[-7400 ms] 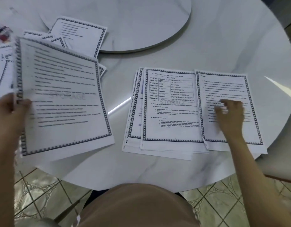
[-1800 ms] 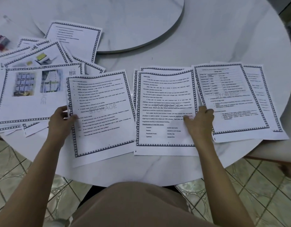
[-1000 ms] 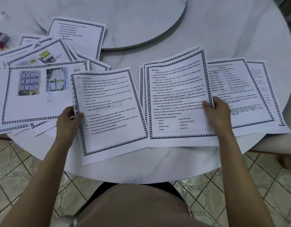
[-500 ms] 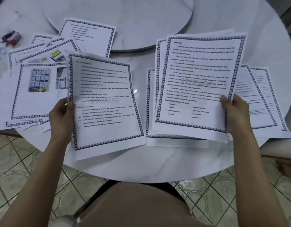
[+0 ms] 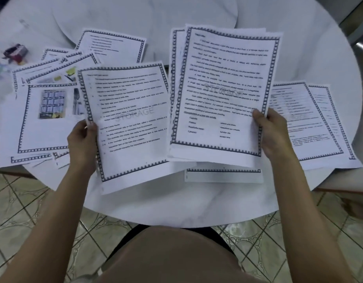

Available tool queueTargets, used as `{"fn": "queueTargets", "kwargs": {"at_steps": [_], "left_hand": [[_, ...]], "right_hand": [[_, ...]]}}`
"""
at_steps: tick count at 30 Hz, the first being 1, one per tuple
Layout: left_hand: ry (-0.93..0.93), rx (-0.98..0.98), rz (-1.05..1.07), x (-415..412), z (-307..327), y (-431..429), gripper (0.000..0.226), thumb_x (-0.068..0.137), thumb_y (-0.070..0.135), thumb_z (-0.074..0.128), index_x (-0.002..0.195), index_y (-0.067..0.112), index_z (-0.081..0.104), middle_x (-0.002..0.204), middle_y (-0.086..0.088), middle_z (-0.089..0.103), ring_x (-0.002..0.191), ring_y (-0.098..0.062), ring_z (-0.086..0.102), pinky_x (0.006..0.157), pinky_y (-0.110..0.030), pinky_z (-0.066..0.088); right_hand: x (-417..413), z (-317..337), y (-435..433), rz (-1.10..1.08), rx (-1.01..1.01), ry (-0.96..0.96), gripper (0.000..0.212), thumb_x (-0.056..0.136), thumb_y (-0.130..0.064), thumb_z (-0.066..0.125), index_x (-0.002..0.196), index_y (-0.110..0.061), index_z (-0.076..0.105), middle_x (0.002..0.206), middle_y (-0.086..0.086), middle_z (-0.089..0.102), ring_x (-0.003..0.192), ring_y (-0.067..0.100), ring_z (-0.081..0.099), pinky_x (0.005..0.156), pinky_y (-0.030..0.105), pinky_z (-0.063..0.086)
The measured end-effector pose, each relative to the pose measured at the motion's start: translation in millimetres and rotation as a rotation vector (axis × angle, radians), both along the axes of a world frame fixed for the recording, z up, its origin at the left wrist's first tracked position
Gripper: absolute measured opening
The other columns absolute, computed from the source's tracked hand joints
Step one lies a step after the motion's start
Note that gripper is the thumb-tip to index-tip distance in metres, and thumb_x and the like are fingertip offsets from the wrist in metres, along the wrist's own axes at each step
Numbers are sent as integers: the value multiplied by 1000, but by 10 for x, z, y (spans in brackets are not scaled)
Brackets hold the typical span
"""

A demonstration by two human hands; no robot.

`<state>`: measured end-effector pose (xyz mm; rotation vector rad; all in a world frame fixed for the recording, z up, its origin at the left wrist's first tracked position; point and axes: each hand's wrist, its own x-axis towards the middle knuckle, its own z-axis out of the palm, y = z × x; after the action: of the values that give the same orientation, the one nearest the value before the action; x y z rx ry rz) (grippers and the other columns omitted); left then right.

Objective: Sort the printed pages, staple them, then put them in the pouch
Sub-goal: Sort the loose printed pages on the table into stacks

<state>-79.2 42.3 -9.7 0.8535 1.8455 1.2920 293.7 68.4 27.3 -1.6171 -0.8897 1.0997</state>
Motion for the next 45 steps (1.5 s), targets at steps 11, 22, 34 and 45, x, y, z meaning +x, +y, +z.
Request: {"fn": "queueTargets", "kwargs": {"at_steps": [11,22,34,45], "left_hand": [[43,-84,-146,160,-199,-68,22,100,17,36,114,12,51,106,-3,56,91,-17,54,60,-7,41],[-31,-161,-292,234,-285,-96,22,99,27,39,115,17,50,106,7,61,100,-15,57,82,-24,45],[-60,-253,-288,179,-213,-81,27,96,22,48,121,15,54,111,0,59,104,-21,56,91,-34,43],[-85,-269,-225,376,-153,-198,31,96,28,47,122,15,55,111,1,60,110,-21,55,98,-36,41]], "right_hand": [[-370,-394,-178,77,-158,-84,19,94,-17,53,110,-11,61,109,7,65,99,22,62,88,32,49],[-993,-571,-272,212,-185,-233,17,93,-19,52,105,-11,62,100,8,67,90,22,63,80,33,53],[-1217,-577,-198,352,-147,-277,22,94,-16,52,113,-8,60,96,-2,60,85,12,54,62,8,39],[-895,-603,-160,402,-164,-204,22,94,-16,52,112,-8,60,100,3,64,91,19,59,77,26,48]]}}
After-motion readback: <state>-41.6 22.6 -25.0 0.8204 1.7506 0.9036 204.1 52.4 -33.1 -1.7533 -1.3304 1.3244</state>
